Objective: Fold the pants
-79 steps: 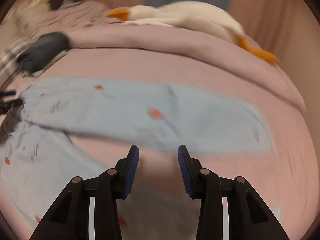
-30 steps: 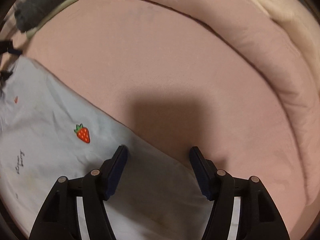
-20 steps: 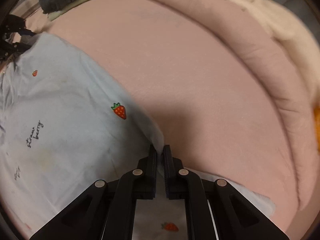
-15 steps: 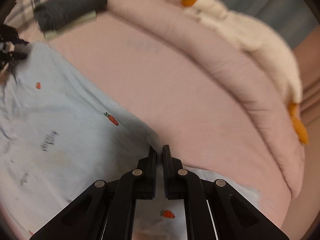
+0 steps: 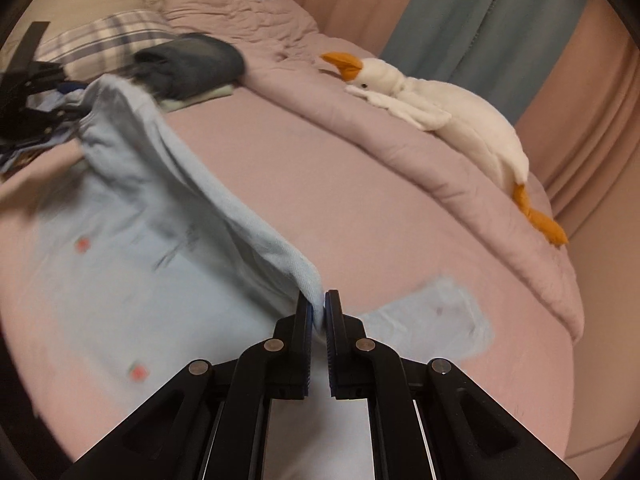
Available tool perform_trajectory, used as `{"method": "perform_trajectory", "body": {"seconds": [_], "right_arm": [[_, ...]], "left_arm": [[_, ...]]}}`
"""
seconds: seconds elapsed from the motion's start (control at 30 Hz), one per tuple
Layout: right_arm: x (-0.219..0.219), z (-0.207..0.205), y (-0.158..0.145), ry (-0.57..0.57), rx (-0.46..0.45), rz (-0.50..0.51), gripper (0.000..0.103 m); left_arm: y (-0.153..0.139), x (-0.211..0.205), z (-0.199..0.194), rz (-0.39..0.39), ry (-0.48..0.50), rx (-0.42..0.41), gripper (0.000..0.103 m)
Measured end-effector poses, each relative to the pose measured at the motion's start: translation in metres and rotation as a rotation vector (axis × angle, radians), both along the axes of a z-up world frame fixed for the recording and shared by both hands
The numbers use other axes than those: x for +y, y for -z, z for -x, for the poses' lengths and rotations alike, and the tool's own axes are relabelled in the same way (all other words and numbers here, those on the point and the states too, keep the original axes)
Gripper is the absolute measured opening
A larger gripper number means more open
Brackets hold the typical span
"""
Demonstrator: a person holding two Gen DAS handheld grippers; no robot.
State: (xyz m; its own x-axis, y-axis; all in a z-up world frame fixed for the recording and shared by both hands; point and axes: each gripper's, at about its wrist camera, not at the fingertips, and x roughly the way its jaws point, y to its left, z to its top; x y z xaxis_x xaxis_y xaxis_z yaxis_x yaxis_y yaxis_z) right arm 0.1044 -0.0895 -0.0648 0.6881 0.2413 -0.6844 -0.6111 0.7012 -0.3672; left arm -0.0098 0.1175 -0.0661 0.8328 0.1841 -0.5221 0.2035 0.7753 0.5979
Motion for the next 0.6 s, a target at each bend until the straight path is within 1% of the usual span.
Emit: {"method": "perform_trajectory", "body": {"seconds": [0.03,0.07,0.13,0.23,0.27,0.3,0.33,0.4,0.47,0.53,0.57,0.6], "right_arm": [[-0.004,0.012,0.006,-0.006,0.017,0.001,0.006],[-0.009,0.014,0.009,-0.010,0.022,0.004,0.006],[-0.015,0.030,0.032,-0.003,0.067,0.021,0.006],[-0.016,0.039,0.065,0.005,0.126,0.068,0.006],[-0.014,0.041,0.071,0.004,0.137,0.077,0.006],[-0.012,0.042,0.076,0.004,0.141,0.084,0.006],[-0.010,0.044,0.079,0.004,0.141,0.089,0.006],[-0.008,0.040,0.075,0.012,0.128,0.081,0.006],[-0.008,0.043,0.069,0.011,0.115,0.069,0.006],[-0.008,0.045,0.066,0.008,0.110,0.062,0.006],[-0.009,0.046,0.071,0.011,0.134,0.063,0.006],[-0.009,0.046,0.079,0.021,0.156,0.064,0.010]], "left_arm": [[0.012,-0.003,0.009,-0.034,0.015,0.014,0.030],[0.026,-0.005,0.019,-0.074,0.033,0.043,0.030],[0.053,-0.010,0.032,-0.151,0.068,0.102,0.030],[0.079,-0.013,0.039,-0.213,0.102,0.164,0.027],[0.079,-0.014,0.039,-0.219,0.100,0.155,0.026],[0.076,-0.012,0.037,-0.207,0.094,0.154,0.026],[0.072,-0.009,0.034,-0.176,0.080,0.151,0.026],[0.066,-0.005,0.031,-0.147,0.064,0.140,0.027],[0.074,-0.002,0.029,-0.168,0.053,0.162,0.030],[0.080,-0.002,0.029,-0.187,0.058,0.149,0.030],[0.080,-0.003,0.029,-0.185,0.048,0.149,0.031],[0.079,-0.004,0.030,-0.173,0.038,0.153,0.031]]}}
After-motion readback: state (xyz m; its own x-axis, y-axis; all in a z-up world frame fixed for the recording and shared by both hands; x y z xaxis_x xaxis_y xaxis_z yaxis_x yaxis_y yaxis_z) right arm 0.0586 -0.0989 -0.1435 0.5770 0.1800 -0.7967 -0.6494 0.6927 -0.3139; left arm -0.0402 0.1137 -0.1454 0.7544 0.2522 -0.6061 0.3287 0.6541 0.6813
